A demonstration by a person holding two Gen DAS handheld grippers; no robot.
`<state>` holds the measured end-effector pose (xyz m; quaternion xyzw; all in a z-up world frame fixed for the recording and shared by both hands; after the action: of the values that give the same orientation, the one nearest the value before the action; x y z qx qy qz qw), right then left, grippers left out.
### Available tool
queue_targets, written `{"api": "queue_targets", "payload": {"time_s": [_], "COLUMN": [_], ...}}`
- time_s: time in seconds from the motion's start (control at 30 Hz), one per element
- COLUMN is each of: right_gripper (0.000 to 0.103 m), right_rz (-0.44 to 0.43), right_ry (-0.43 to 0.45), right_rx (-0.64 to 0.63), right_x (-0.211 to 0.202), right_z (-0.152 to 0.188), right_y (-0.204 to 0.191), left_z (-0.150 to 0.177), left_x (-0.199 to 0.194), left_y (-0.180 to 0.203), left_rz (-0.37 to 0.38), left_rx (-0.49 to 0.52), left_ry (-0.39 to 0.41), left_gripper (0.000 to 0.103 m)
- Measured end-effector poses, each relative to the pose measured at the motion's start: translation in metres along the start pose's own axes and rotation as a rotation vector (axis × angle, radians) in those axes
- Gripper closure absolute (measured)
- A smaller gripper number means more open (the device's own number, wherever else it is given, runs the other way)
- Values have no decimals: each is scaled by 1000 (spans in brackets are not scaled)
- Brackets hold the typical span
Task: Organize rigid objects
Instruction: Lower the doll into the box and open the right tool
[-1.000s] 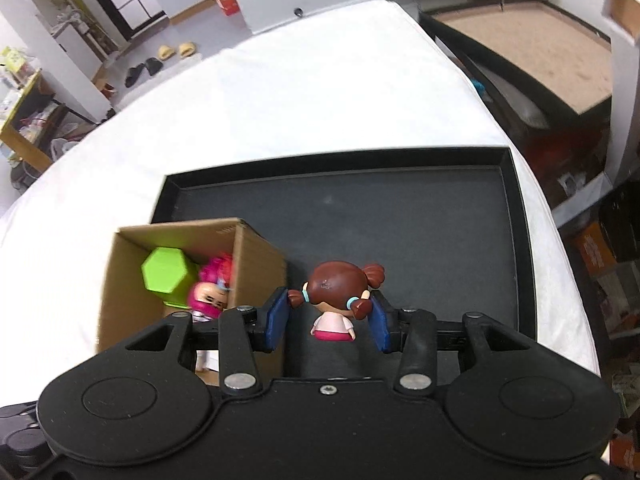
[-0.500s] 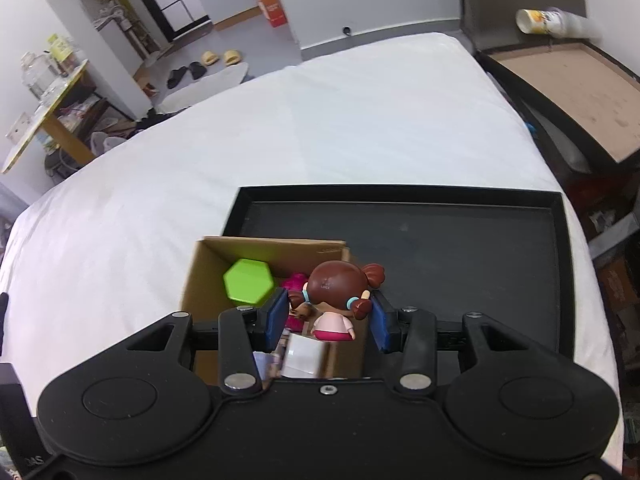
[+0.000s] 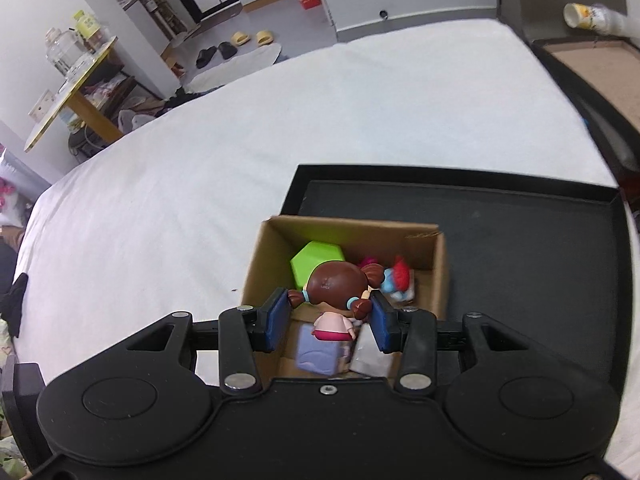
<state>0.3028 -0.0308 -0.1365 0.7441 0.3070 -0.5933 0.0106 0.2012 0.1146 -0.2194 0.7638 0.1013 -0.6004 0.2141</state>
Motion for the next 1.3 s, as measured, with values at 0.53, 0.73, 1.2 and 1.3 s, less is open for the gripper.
{"api": "queue_targets", "payload": {"time_s": [0.53,0.73,1.2,1.3], "right_gripper": [60,59,56,56], "right_rz": [-115,-152,-172,-166], "right_ry": [-94,-115,-80,-65], "right_rx": [109,163,191,191], "right_x": [46,62,40,32], "right_z": [7,7,14,18], "right_y": [-16,-16,7,14], "left_z": [-3,-3,-3,-3], "left_x": [2,2,5,4], "left_y": [-3,-3,-1,-1], "left_rz": [23,23,9,8], "left_rx": [-11,-10,-10,-9], "left_ry": [-5,-5,-6,-2], "left_gripper": [90,91,90,90]}}
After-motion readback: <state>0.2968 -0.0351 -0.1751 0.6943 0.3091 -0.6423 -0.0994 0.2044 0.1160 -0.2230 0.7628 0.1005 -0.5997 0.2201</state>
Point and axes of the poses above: each gripper's, at about its wrist camera, not at the fingertips, and x roughly the way its jaws point, y to its right, z to its underside, the point moved 4 cm from there along x, roughly the way its jaws point, and after that the axes turned 9 degrees about -y, right-handed, at the moved point
